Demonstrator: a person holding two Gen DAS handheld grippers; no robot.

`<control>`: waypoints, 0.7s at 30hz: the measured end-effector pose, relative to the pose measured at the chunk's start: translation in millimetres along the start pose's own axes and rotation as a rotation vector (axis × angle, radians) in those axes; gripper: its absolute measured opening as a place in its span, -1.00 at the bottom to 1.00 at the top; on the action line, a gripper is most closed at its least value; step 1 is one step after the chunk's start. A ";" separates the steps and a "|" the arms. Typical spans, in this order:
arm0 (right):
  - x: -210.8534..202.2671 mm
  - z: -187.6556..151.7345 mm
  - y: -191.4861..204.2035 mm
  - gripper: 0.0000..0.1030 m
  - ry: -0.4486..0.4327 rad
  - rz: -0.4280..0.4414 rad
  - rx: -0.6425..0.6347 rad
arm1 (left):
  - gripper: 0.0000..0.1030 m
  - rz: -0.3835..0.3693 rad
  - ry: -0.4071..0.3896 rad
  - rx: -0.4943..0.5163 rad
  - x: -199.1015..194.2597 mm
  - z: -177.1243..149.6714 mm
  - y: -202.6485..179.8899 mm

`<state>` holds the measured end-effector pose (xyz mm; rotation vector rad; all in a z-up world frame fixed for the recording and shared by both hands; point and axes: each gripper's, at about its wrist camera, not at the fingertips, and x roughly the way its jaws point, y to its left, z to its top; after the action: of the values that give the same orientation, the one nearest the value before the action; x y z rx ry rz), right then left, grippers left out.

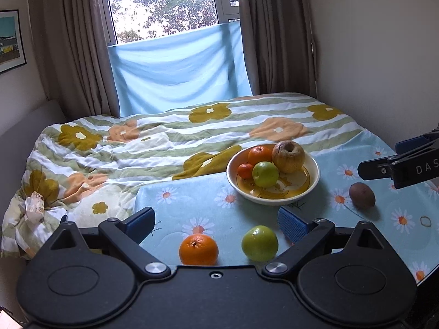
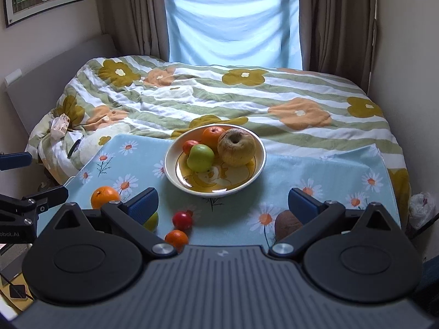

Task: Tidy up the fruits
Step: 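Grasp the large orange with the left tool while the right tool grasps the tangerine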

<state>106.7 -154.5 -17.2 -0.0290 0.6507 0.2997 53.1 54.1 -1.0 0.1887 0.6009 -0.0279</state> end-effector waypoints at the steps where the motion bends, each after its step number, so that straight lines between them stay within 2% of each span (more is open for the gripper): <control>1: 1.5 -5.0 4.0 1.00 0.009 -0.008 0.007 | 0.91 -0.008 0.009 -0.002 2.0 -4.1 5.6; 11: 34.3 -44.4 39.7 1.00 0.073 -0.078 0.061 | 0.91 -0.119 0.107 0.023 43.2 -34.5 37.8; 21: 75.3 -68.2 70.3 1.00 0.109 -0.120 0.081 | 0.90 -0.191 0.158 0.116 94.2 -49.4 52.8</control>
<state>103.2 -75.4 -112.1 -0.0071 0.7658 0.1562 107.5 117.7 -85.2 0.2467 0.7745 -0.2345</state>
